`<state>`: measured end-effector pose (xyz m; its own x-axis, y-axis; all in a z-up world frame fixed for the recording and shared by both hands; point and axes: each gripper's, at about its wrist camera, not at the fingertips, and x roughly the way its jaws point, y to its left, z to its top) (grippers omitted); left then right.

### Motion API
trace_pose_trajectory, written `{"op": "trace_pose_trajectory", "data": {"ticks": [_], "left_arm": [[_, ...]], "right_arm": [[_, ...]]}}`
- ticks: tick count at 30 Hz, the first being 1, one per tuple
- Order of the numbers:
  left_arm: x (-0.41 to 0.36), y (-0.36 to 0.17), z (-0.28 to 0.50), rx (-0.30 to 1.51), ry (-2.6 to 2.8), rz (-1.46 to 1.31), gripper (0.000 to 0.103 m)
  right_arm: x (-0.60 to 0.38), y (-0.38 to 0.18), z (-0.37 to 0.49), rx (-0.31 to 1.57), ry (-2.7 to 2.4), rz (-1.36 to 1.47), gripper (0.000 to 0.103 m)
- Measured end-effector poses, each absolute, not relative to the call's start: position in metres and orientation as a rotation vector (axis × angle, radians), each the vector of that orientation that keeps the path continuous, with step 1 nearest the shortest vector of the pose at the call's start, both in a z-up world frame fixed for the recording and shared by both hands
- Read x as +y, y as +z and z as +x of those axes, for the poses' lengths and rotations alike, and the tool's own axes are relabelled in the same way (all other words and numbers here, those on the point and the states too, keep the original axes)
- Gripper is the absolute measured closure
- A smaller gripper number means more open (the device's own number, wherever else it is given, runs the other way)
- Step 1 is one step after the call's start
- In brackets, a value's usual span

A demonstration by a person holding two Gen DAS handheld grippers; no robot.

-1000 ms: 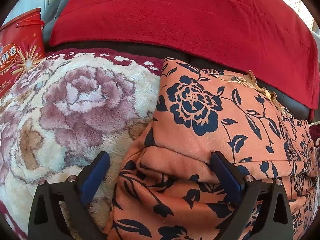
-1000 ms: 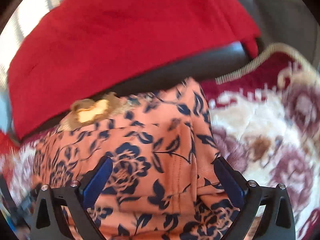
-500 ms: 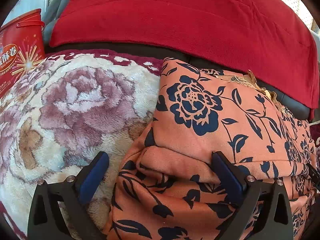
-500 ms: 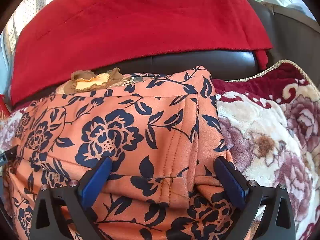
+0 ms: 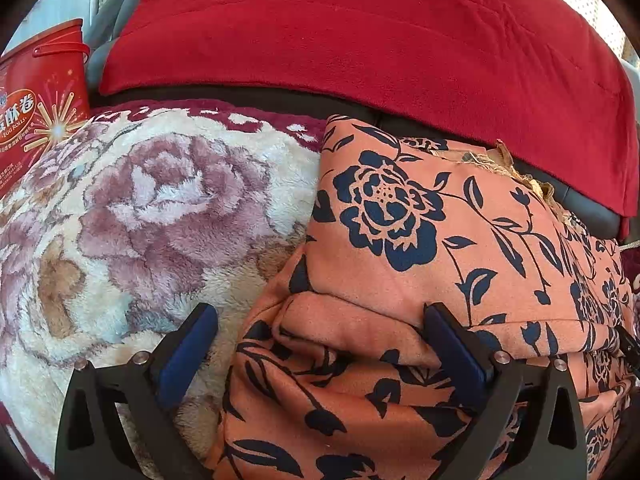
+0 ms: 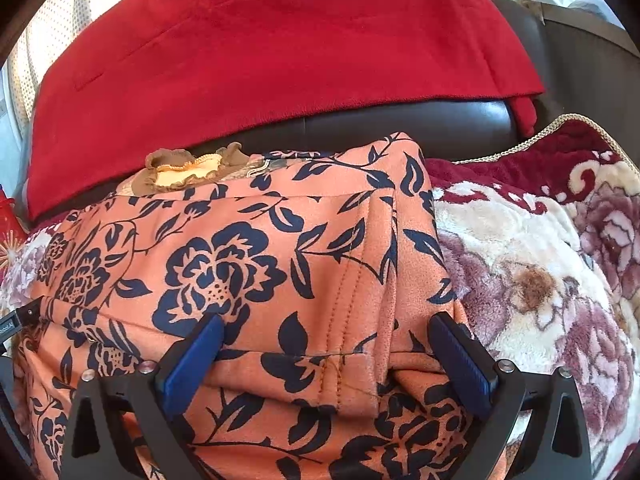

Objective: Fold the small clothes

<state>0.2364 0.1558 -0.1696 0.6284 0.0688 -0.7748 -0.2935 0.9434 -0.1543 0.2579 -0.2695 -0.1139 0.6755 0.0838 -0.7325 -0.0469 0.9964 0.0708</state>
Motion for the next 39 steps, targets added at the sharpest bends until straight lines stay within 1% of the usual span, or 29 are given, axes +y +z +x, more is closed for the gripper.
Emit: {"op": "trace_pose_trajectory", "data": {"ticks": [25, 28, 29, 31, 33, 35, 37, 39], "left_arm": [[0.157, -0.171, 0.235, 0.849, 0.207, -0.284, 0.000], [0.161, -0.171, 0.231, 0.835, 0.191, -0.304, 0.000], [0.163, -0.165, 0.227, 0.858, 0.199, -0.295, 0.000], [0.161, -0.144, 0.206, 0.861, 0.228, -0.240, 0.001], [0.160, -0.115, 0.169, 0.781, 0.205, -0.209, 0.001], [0.160, -0.091, 0.123, 0.727, 0.183, -0.190, 0.000], [0.161, -0.084, 0.088, 0.723, 0.167, -0.179, 0.000], [0.167, -0.092, 0.057, 0.756, 0.164, -0.199, 0.000]], "right_arm": [[-0.270, -0.115, 0.259, 0.811, 0.077, 0.078, 0.000], [-0.266, -0.114, 0.262, 0.840, 0.062, 0.054, 0.000], [-0.265, -0.112, 0.263, 0.860, 0.060, 0.043, 0.000], [-0.267, -0.100, 0.249, 0.920, 0.033, 0.066, 0.001], [-0.280, -0.085, 0.212, 0.905, 0.116, 0.188, 0.000], [-0.296, -0.079, 0.175, 0.897, 0.176, 0.237, 0.000], [-0.320, -0.081, 0.135, 0.928, 0.162, 0.231, 0.000], [-0.349, -0.090, 0.108, 0.979, 0.156, 0.285, 0.000]]}}
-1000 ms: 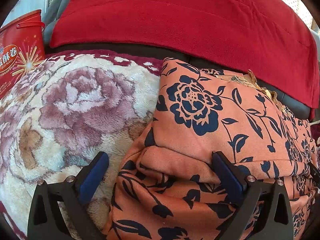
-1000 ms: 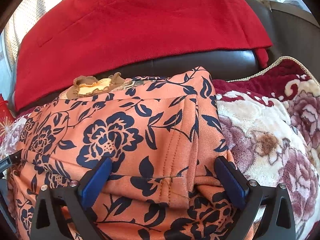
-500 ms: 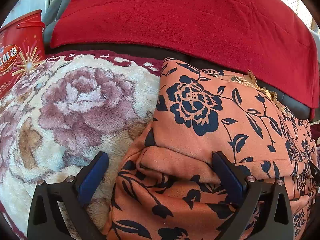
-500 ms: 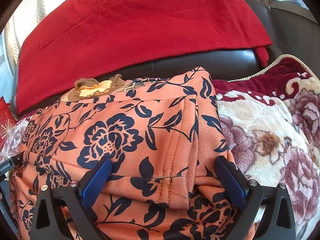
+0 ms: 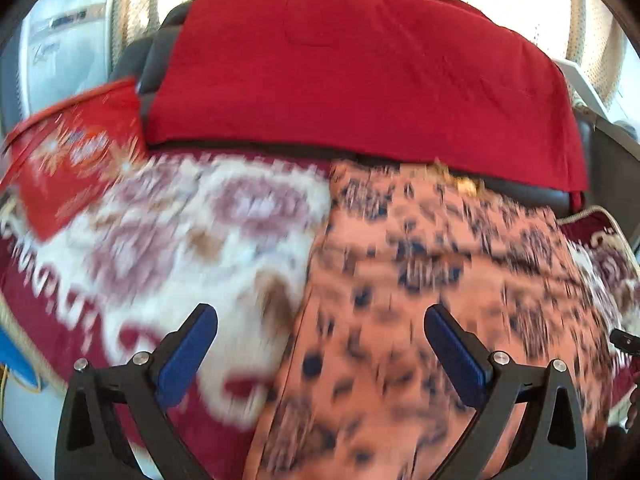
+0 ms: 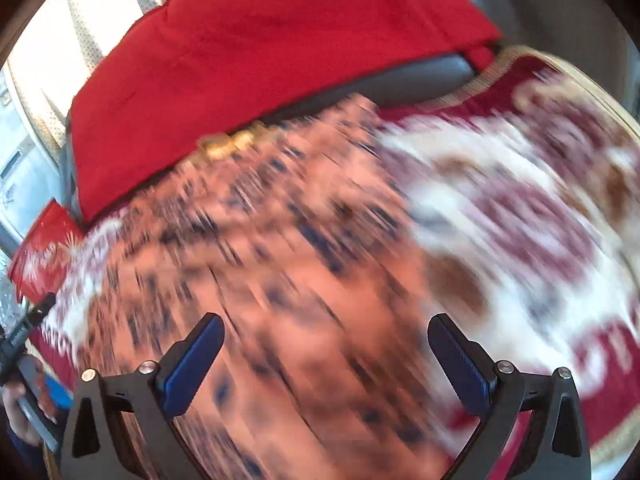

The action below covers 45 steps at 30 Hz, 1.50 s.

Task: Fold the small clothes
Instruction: 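Grasp the blouse hem with both grippers and lift it toward the collar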

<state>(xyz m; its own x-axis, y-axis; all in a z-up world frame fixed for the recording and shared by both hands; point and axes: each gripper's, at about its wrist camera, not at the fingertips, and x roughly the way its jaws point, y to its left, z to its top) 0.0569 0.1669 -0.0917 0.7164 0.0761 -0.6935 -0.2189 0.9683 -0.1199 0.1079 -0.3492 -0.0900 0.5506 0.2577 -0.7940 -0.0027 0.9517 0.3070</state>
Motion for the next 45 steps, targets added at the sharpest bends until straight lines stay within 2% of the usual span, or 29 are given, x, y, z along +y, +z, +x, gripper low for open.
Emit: {"op": "trace_pose_trajectory", "data": {"ticks": [3, 7, 18, 21, 23, 24, 25, 28, 29, 30, 31, 33, 34, 35, 36, 37, 38, 39, 43, 45], "left_arm": [[0.173, -0.119, 0.030, 0.827, 0.151, -0.263, 0.000], [0.180, -0.154, 0.007, 0.912, 0.154, -0.333, 0.000], [0.177, -0.175, -0.009, 1.019, 0.147, -0.330, 0.001], [0.175, -0.173, -0.011, 1.006, 0.143, -0.314, 0.005], [0.176, -0.172, -0.010, 1.009, 0.129, -0.315, 0.017], [0.176, -0.173, -0.009, 1.014, 0.131, -0.315, 0.020], [0.177, -0.174, -0.007, 1.022, 0.139, -0.313, 0.024], [0.179, -0.175, -0.005, 1.035, 0.136, -0.334, 0.025], [0.178, -0.176, -0.004, 1.036, 0.135, -0.335, 0.025], [0.179, -0.176, -0.004, 1.036, 0.135, -0.335, 0.025], [0.179, -0.177, -0.003, 1.037, 0.135, -0.334, 0.025], [0.179, -0.178, -0.004, 1.038, 0.134, -0.337, 0.025], [0.179, -0.178, -0.005, 1.038, 0.132, -0.337, 0.036], [0.179, -0.177, -0.005, 1.040, 0.130, -0.329, 0.063], [0.180, -0.175, -0.005, 1.050, 0.127, -0.327, 0.072], [0.182, -0.173, -0.007, 1.045, 0.110, -0.348, 0.097], [0.186, -0.167, -0.008, 1.038, 0.081, -0.387, 0.096], [0.188, -0.160, -0.010, 1.019, 0.079, -0.402, 0.096], [0.194, -0.121, -0.016, 0.910, 0.058, -0.392, 0.096], [0.194, -0.122, -0.011, 0.915, 0.053, -0.378, 0.096]], "right_arm": [[-0.403, -0.112, 0.070, 1.059, 0.196, 0.486, 0.000], [-0.427, -0.133, 0.045, 1.100, 0.283, 0.639, 0.000], [-0.395, -0.155, 0.044, 1.197, 0.351, 0.603, 0.003], [-0.392, -0.155, 0.044, 1.204, 0.371, 0.585, 0.013], [-0.387, -0.157, 0.040, 1.209, 0.385, 0.573, 0.031], [-0.383, -0.159, 0.040, 1.218, 0.388, 0.570, 0.046], [-0.384, -0.159, 0.038, 1.226, 0.390, 0.569, 0.055], [-0.381, -0.162, 0.041, 1.235, 0.379, 0.574, 0.052], [-0.382, -0.163, 0.042, 1.238, 0.388, 0.587, 0.047], [-0.384, -0.164, 0.042, 1.238, 0.421, 0.607, 0.035], [-0.383, -0.164, 0.043, 1.232, 0.442, 0.620, 0.030], [-0.377, -0.163, 0.044, 1.238, 0.433, 0.588, 0.029], [-0.373, -0.161, 0.044, 1.243, 0.432, 0.553, 0.030], [-0.369, -0.159, 0.044, 1.245, 0.426, 0.524, 0.032], [-0.366, -0.157, 0.044, 1.249, 0.410, 0.492, 0.038], [-0.364, -0.156, 0.045, 1.252, 0.396, 0.476, 0.052], [-0.365, -0.155, 0.044, 1.250, 0.393, 0.493, 0.068], [-0.367, -0.154, 0.044, 1.245, 0.390, 0.530, 0.093], [-0.374, -0.129, 0.041, 1.139, 0.432, 0.643, 0.093], [-0.373, -0.128, 0.045, 1.134, 0.434, 0.664, 0.090]]}}
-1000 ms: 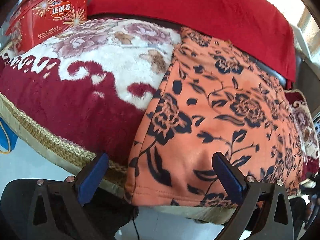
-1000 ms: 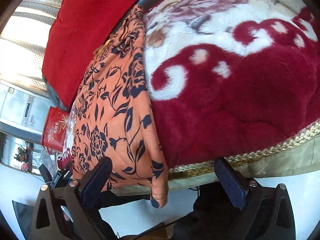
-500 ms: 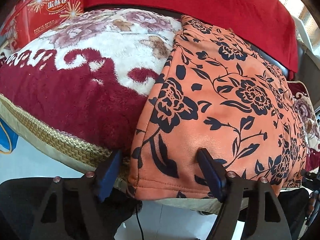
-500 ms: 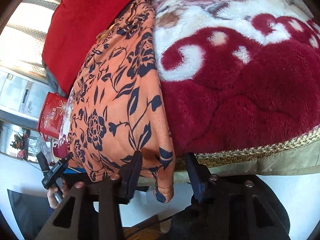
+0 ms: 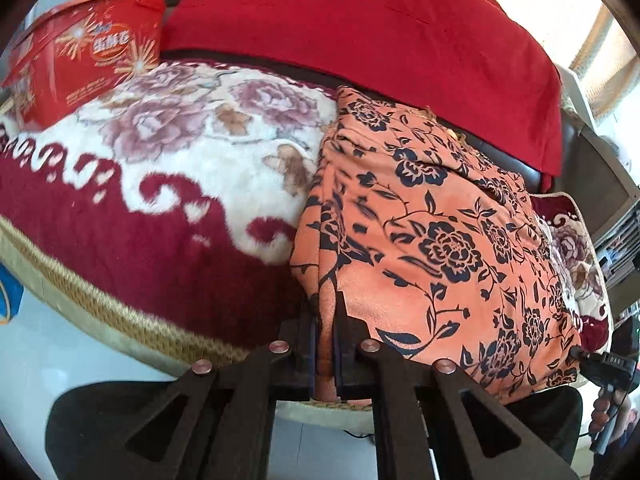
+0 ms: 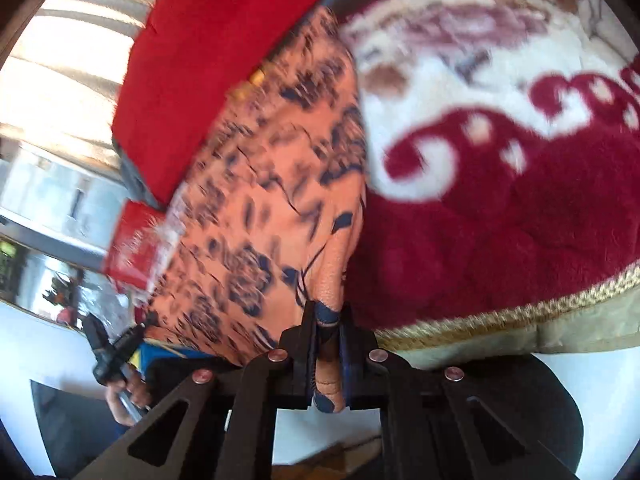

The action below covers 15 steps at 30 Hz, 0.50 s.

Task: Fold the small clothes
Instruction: 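Grasp the blouse hem with both grippers and lift it toward the collar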

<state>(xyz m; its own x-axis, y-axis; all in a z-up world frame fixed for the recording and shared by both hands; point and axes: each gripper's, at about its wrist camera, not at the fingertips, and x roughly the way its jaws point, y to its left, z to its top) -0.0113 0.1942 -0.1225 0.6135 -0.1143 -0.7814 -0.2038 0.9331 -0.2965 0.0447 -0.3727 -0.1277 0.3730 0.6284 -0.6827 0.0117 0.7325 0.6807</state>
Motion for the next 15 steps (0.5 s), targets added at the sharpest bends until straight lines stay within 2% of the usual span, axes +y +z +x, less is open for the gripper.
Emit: {"op": "trace_pose_trajectory", "data": {"ticks": [4, 8, 15], "left_arm": [[0.192, -0.150, 0.004, 0.992, 0.082, -0.369, 0.096], [0.192, -0.160, 0.005, 1.004, 0.084, -0.366, 0.096], [0.199, -0.119, 0.016, 0.909, 0.057, -0.340, 0.097]], "right_arm": [[-0.366, -0.160, 0.057, 1.242, 0.382, 0.643, 0.090], [-0.372, -0.168, 0.059, 1.249, 0.394, 0.705, 0.088], [-0.366, -0.139, 0.068, 1.184, 0.438, 0.668, 0.093]]}}
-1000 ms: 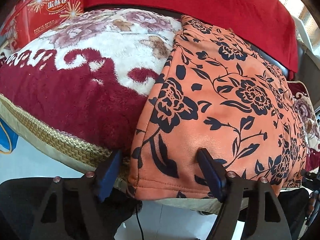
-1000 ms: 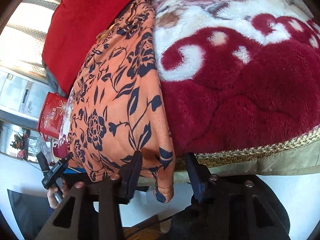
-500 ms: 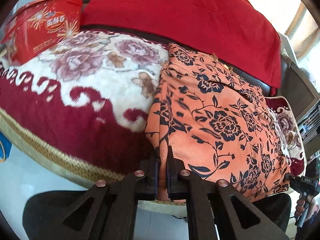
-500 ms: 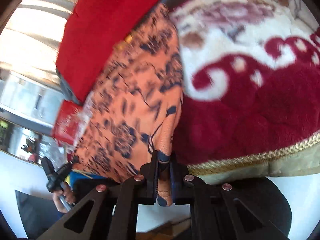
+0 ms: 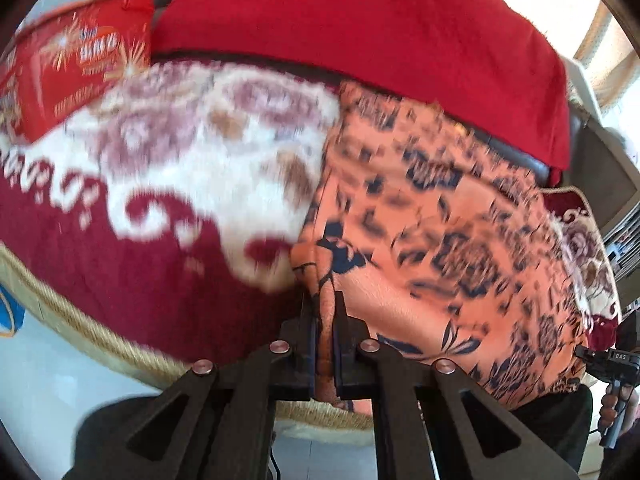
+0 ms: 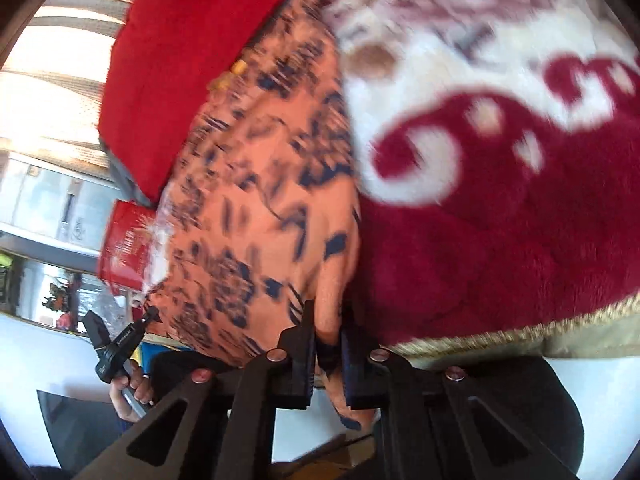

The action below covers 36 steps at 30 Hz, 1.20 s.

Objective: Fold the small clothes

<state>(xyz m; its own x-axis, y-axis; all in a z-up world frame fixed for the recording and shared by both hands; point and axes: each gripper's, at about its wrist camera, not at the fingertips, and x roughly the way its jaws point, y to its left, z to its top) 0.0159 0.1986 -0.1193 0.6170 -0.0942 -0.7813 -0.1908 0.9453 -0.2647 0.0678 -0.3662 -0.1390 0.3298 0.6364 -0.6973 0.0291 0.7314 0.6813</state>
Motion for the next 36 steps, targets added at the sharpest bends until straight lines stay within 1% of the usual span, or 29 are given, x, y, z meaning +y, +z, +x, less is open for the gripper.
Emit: {"op": "trace_pose_trajectory", "data": {"ticks": [2, 4, 7, 13, 14, 15, 17, 18, 19, 21, 23, 25, 27, 28, 29, 30, 31, 33, 35, 36], "left_arm": [[0.197, -0.120, 0.021, 0.913, 0.063, -0.301, 0.097], [0.197, -0.133, 0.026, 0.958, 0.067, -0.303, 0.097], [0.200, -0.137, 0.024, 0.976, 0.070, -0.308, 0.097], [0.194, -0.103, 0.051, 0.908, 0.017, -0.242, 0.097], [0.193, -0.101, 0.056, 0.898, 0.019, -0.222, 0.097], [0.192, -0.101, 0.059, 0.896, 0.024, -0.214, 0.097], [0.195, -0.109, 0.060, 0.916, 0.033, -0.231, 0.097], [0.197, -0.113, 0.060, 0.925, 0.039, -0.241, 0.097], [0.199, -0.117, 0.058, 0.933, 0.044, -0.251, 0.097], [0.202, -0.123, 0.055, 0.939, 0.050, -0.266, 0.097], [0.203, -0.125, 0.052, 0.936, 0.050, -0.279, 0.097], [0.204, -0.125, 0.050, 0.929, 0.047, -0.291, 0.097], [0.204, -0.125, 0.047, 0.922, 0.045, -0.300, 0.097], [0.205, -0.125, 0.047, 0.922, 0.045, -0.308, 0.097], [0.205, -0.126, 0.046, 0.923, 0.044, -0.314, 0.097], [0.206, -0.126, 0.045, 0.924, 0.041, -0.317, 0.097], [0.206, -0.126, 0.044, 0.922, 0.039, -0.317, 0.097], [0.206, -0.125, 0.042, 0.918, 0.036, -0.315, 0.097], [0.207, -0.124, 0.040, 0.916, 0.034, -0.313, 0.097], [0.207, -0.123, 0.039, 0.913, 0.033, -0.310, 0.097]], "right_arm": [[-0.370, -0.142, 0.073, 1.188, 0.429, 0.671, 0.093], [-0.375, -0.155, 0.074, 1.224, 0.408, 0.714, 0.093], [-0.382, -0.154, 0.070, 1.221, 0.419, 0.759, 0.093], [-0.389, -0.135, 0.094, 1.167, 0.480, 0.799, 0.093], [-0.391, -0.134, 0.100, 1.159, 0.470, 0.783, 0.093], [-0.391, -0.136, 0.104, 1.170, 0.442, 0.763, 0.089], [-0.394, -0.143, 0.106, 1.210, 0.398, 0.770, 0.088], [-0.396, -0.143, 0.103, 1.203, 0.398, 0.781, 0.074], [-0.396, -0.139, 0.097, 1.195, 0.391, 0.768, 0.047], [-0.392, -0.127, 0.084, 1.167, 0.393, 0.725, 0.016], [-0.386, -0.123, 0.073, 1.186, 0.393, 0.677, 0.016], [-0.369, -0.132, 0.062, 1.259, 0.400, 0.628, 0.018], [-0.354, -0.131, 0.054, 1.263, 0.362, 0.507, 0.018], [-0.349, -0.131, 0.051, 1.259, 0.345, 0.502, 0.025], [-0.349, -0.133, 0.051, 1.267, 0.354, 0.549, 0.042], [-0.349, -0.139, 0.053, 1.300, 0.367, 0.611, 0.089], [-0.348, -0.146, 0.054, 1.328, 0.352, 0.627, 0.092], [-0.342, -0.152, 0.056, 1.343, 0.327, 0.598, 0.092], [-0.344, -0.156, 0.054, 1.336, 0.335, 0.640, 0.093], [-0.342, -0.153, 0.053, 1.325, 0.330, 0.624, 0.095]]}}
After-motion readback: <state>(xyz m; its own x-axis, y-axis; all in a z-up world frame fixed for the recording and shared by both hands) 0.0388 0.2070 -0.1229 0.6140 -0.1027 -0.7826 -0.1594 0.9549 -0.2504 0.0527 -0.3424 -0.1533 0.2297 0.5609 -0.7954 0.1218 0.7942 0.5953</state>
